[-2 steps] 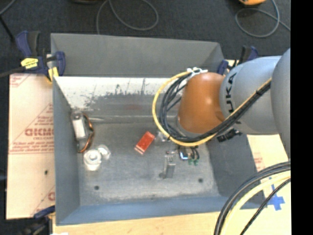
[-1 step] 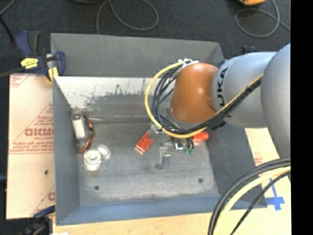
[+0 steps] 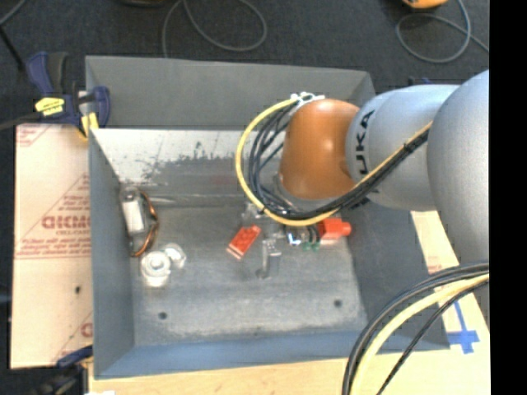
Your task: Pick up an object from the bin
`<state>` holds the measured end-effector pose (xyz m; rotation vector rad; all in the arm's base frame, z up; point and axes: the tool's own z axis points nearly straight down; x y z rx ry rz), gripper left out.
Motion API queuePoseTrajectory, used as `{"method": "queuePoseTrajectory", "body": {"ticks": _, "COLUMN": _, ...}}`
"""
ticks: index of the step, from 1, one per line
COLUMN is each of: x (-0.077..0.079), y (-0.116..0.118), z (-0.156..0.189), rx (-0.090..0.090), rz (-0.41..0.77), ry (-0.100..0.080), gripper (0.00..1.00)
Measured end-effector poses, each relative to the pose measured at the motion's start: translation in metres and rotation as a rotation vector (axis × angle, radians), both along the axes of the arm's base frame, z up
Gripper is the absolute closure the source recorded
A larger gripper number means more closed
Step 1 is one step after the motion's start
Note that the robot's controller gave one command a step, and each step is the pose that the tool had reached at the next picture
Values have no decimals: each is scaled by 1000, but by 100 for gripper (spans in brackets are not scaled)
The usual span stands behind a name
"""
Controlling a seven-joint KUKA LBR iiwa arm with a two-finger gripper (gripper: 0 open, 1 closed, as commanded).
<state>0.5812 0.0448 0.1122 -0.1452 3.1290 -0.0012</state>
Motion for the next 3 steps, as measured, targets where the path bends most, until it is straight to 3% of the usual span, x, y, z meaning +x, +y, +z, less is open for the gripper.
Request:
{"method": "queuePoseTrajectory", "body": {"ticks": 1, "x": 31, "y": -3, "z": -38, "rx": -2, "rz": 328, "ry": -11, "gripper": 100}}
{"method": "queuePoseTrajectory", "body": {"ticks": 2, "x": 31, "y": -3, "z": -38, "rx": -2, "rz": 328, "ry": -11, "gripper": 100}}
{"method": "queuePoseTrajectory", "body": {"ticks": 3, "x": 36, "y": -6, "z": 121, "rx": -2, "rz": 260, "ry": -11, "gripper": 100}}
